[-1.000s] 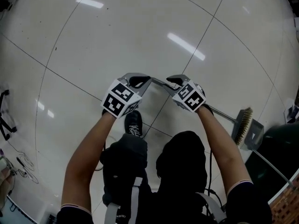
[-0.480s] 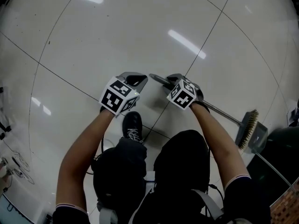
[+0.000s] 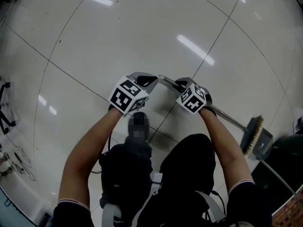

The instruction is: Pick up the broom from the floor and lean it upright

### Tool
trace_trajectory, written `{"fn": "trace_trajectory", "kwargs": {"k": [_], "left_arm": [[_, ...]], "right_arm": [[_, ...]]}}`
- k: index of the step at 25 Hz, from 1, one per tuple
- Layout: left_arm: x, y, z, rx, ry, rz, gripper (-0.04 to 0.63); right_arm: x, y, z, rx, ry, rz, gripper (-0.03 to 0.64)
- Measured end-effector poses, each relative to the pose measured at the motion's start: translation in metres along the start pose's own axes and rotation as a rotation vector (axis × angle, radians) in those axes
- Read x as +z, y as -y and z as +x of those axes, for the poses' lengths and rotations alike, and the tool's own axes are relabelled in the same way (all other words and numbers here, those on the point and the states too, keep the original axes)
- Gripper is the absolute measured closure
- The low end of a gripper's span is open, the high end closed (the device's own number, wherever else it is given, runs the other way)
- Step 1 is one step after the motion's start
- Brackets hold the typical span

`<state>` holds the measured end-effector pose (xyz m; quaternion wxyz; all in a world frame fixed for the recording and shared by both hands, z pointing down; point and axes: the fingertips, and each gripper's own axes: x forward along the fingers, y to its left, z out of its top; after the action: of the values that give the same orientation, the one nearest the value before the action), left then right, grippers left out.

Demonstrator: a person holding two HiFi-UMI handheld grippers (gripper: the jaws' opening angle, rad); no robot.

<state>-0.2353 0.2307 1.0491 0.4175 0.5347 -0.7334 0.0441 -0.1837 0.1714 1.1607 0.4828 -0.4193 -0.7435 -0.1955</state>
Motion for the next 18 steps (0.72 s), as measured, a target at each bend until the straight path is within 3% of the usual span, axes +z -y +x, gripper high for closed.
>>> {"fn": "trace_trajectory", "kwargs": {"k": [5, 12, 18], "left_arm": [[0.041, 0.015, -0.033, 0.027, 0.045, -0.013, 0.595], [0.15, 0.07, -0.091, 0.029, 0.1, 0.077, 0.595], [0.234, 0.123, -0.132, -0.009, 0.101, 0.158, 0.595]], "right_arm": [[0.042, -0.001, -0.075, -0.037, 0.096, 0.008, 0.526], [0.093, 0.011, -0.212, -0.127, 0.181, 0.049, 0.526], [0.118, 0.026, -0.325, -0.23, 0.223, 0.103, 0.528]]}}
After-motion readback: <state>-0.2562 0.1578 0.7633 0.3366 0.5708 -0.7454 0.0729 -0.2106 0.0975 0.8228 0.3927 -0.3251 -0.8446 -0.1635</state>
